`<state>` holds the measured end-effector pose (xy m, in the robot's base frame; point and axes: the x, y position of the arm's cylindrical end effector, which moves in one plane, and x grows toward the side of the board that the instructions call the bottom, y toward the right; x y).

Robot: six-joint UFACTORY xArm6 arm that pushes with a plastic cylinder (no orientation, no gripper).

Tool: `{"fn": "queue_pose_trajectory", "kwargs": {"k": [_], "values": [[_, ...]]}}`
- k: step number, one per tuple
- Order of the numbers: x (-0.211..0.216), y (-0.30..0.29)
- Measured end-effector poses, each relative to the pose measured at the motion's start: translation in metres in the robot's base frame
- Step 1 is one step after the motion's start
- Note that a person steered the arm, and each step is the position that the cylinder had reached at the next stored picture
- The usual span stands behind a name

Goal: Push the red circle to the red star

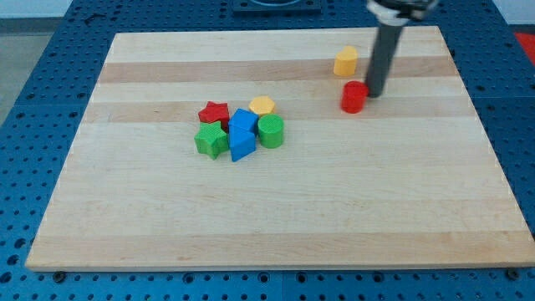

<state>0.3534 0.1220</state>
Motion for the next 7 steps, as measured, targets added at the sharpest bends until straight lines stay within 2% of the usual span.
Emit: {"fn": "queue_pose_trajectory", "kwargs": {"k": [1, 2, 3, 4, 7], "values": [[0.002, -0.025], [0.026, 0.005], [0.048, 0.007], [0.043, -0.024], [-0.006, -0.086]]}}
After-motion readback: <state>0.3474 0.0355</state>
